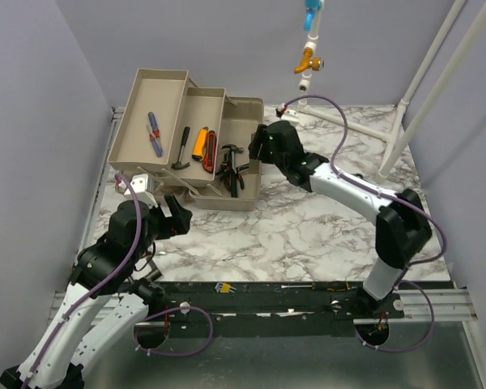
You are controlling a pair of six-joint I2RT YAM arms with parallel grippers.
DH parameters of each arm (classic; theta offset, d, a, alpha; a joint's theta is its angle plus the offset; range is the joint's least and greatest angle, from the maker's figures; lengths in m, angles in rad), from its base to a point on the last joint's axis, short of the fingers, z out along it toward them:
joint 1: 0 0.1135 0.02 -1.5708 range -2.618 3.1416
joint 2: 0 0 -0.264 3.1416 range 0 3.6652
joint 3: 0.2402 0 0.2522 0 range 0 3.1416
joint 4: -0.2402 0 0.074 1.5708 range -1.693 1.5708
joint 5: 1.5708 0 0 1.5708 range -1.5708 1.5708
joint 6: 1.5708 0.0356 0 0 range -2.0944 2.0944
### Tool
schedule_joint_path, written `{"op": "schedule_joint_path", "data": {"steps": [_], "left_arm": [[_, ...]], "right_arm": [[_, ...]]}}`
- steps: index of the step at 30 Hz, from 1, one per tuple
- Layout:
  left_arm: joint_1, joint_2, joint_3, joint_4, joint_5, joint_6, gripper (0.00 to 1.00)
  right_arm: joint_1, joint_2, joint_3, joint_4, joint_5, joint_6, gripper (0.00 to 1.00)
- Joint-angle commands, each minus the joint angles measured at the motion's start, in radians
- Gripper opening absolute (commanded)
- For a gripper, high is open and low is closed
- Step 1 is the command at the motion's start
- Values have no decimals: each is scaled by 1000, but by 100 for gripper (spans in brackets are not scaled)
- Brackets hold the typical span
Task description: Pack the tool kit
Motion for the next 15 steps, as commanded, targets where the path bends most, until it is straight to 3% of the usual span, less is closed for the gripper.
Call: {"op": "schedule_joint_path", "data": {"steps": [1,5,10,15], "left_arm": [[4,109,105,-105,12,52,83],[4,110,48,-85,81,49,82],[4,121,10,-82,-2,-20,84],[4,155,-14,-46,7,-79,84]], "right_arm": [[-4,-172,-164,-35,-106,-126,67],[-3,-324,-306,-80,-207,-189,79],[-3,-465,-430,-140,-8,-148,83],[-70,-412,-422,-230,204,-74,89]]}}
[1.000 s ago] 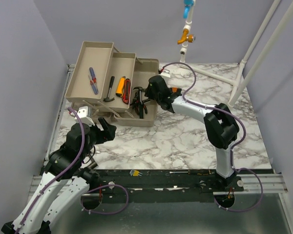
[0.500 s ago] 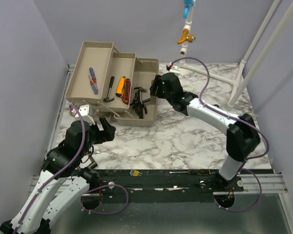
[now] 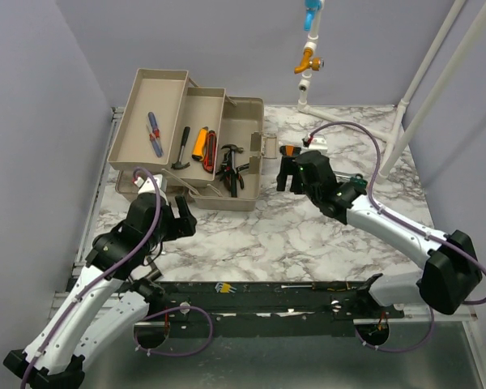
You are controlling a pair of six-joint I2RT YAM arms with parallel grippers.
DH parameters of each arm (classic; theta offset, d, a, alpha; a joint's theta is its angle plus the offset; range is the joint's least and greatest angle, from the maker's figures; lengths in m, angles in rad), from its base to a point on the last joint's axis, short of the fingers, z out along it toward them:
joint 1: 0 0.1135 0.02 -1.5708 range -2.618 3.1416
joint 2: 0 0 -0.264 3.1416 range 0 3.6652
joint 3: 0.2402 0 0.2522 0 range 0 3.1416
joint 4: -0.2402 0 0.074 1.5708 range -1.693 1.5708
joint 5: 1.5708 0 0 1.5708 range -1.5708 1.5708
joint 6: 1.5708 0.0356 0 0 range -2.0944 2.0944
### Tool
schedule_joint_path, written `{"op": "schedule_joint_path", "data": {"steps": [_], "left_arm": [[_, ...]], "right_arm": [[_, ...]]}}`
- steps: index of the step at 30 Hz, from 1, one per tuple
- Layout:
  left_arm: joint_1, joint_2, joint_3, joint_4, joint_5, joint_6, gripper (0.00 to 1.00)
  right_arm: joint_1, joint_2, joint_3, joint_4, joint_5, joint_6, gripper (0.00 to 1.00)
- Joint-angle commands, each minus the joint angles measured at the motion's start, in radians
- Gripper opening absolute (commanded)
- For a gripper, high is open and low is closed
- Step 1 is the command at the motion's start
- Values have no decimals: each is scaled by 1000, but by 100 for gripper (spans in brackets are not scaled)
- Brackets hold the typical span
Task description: Pack the tool kit
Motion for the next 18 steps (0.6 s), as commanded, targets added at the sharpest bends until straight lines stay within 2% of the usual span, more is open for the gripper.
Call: {"op": "schedule_joint_path", "data": {"steps": [1,4,6,12,18], "left_arm": [[4,17,-27,33,-4,-63,84],[4,7,-47,64,21,-64,84],[4,-3,-57,84,42,-49,84],[4,-11,-58,90,50,-34,84],[4,-19,-64,91,45,-27,84]], "right_arm": [[-100,67,22,-117,166,73,89],[-234,130,26,-59,23,93,89],[-281,195,60,-18,-30,98,90],[-361,502,359,-37,-123,87,92],[-395,803,714,-146,-159,66,92]]}}
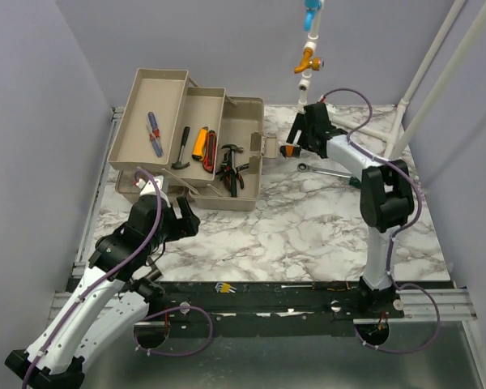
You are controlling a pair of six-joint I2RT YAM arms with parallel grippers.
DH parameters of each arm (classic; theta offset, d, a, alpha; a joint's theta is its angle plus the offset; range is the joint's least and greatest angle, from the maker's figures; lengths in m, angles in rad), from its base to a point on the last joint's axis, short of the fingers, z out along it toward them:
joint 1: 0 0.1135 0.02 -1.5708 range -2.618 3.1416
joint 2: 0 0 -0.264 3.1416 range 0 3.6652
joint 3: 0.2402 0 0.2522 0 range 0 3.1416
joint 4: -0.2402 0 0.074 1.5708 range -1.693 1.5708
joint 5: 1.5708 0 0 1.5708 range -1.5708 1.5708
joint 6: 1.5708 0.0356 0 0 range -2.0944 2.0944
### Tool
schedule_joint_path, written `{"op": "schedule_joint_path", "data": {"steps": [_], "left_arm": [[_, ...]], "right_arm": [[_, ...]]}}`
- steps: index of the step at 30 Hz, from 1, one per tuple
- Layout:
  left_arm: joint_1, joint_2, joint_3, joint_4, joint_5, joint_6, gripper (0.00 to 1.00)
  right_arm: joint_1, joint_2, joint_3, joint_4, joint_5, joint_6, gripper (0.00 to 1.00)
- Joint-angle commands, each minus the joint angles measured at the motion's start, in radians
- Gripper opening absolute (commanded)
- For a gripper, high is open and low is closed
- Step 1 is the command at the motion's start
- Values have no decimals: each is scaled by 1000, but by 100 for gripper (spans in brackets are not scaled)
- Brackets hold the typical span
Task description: Pack the tool kit
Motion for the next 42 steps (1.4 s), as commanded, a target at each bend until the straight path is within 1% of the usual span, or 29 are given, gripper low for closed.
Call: {"op": "schedule_joint_path", "data": {"steps": [1,3,6,15,22,27,29,35,39,42], "left_arm": [[4,-11,-5,27,19,13,84],[4,-14,-8,34,21,14,84],[4,-13,-11,41,25,17,84],[4,-9,-18,48,24,28,85],[4,-5,-8,48,11,37,85],[4,2,-3,50,12,46,85],[4,5,-1,50,15,51,85],[4,0,4,46,18,59,85],[4,-9,2,44,18,61,85],[4,-12,2,44,24,62,85]], "right_arm": [[-20,170,215,-95,-64,-16,93],[-21,241,317,-135,-85,-16,93],[-20,318,400,-178,-92,-23,93],[-20,396,430,-172,-151,-102,93],[-10,433,465,-221,-131,-158,93],[24,530,603,-346,-59,-221,93],[40,553,626,-379,-17,-238,93],[51,541,579,-405,61,-232,92],[52,481,488,-372,53,-223,92],[52,442,450,-365,42,-217,93]]}}
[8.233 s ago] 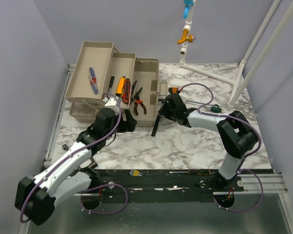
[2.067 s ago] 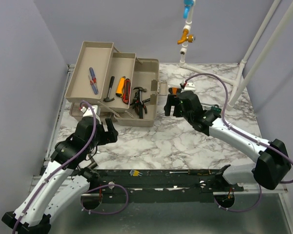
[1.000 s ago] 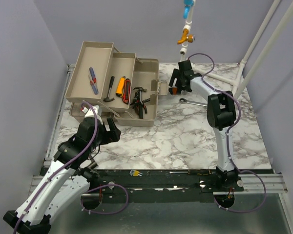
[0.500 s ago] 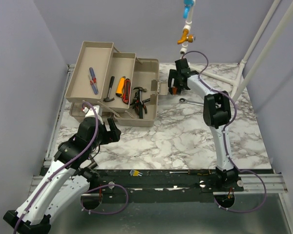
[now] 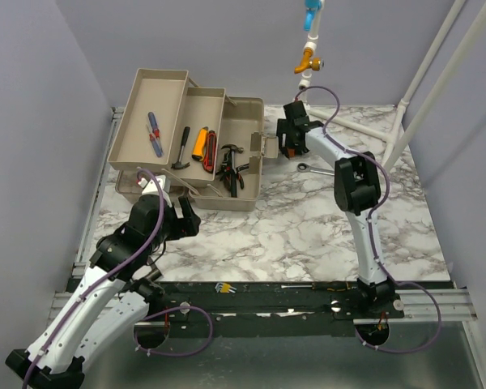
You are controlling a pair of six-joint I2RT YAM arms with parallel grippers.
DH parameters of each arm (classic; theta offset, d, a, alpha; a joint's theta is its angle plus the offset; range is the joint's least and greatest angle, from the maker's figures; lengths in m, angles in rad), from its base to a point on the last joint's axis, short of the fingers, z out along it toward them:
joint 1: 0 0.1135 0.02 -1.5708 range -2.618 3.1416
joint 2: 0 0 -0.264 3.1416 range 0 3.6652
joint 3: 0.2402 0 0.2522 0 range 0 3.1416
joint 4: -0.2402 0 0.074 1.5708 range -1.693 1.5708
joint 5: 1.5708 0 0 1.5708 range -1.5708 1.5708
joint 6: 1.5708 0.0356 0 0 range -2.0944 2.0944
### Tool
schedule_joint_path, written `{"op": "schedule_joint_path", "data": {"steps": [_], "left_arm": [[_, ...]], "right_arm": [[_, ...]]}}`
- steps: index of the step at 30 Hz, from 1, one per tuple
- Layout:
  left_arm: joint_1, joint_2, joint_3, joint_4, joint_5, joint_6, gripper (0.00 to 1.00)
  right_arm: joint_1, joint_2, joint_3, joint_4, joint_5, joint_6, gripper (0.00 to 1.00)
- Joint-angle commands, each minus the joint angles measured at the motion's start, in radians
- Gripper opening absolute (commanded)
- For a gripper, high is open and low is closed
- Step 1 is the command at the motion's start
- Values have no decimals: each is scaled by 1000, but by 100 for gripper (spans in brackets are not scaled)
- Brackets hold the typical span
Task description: Pack the tool kit
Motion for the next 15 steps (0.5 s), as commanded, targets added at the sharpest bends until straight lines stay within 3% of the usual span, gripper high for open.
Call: {"op": "schedule_joint_path", "data": {"steps": [1,5,11,15], "left_arm": [[4,-15,12,10,23,12,85],[3,-27,6,10,25,11,85],[4,-30,12,4,18,12,85],[4,-23,14,6,19,15,85]], "right_arm": [[5,-18,-98,-132,14,-7,93],[5,-38,-132,-112,-20,-18,89],[5,-35,-118,-123,-25,-5,68],[4,-77,-144,-89,-19,4,67]]}}
